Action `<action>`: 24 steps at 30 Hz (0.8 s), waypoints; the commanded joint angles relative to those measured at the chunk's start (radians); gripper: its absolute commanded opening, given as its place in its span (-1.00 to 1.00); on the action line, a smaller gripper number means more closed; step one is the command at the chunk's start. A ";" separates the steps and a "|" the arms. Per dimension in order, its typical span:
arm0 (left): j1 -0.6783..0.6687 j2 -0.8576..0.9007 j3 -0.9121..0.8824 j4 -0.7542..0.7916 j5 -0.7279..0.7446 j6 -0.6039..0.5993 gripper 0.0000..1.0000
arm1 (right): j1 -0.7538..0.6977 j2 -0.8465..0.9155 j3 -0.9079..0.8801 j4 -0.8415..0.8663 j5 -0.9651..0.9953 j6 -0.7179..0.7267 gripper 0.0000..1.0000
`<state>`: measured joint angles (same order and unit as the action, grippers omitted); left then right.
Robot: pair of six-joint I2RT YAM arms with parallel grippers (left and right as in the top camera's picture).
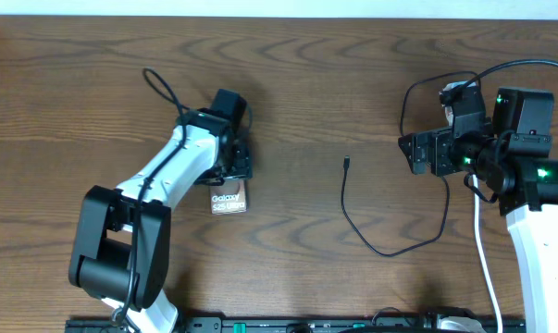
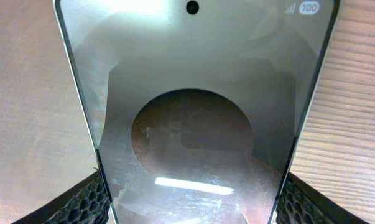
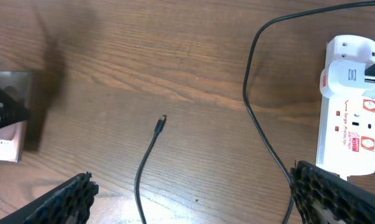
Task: Plug charger to phone and switch on socket
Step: 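Lift the phone with the left gripper and tilt it upright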
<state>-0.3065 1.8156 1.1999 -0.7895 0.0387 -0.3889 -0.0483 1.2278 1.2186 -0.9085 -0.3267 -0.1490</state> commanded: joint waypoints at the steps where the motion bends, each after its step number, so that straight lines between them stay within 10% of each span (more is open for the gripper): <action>1: 0.045 -0.034 0.024 -0.021 0.040 -0.123 -0.07 | 0.003 0.001 0.022 -0.001 -0.017 0.018 0.98; 24: 0.134 -0.034 0.024 -0.018 0.544 -0.556 -0.52 | 0.003 0.001 0.022 -0.001 -0.017 0.066 0.98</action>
<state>-0.1783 1.8156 1.2003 -0.8062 0.5022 -0.8425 -0.0483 1.2285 1.2186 -0.9085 -0.3267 -0.1196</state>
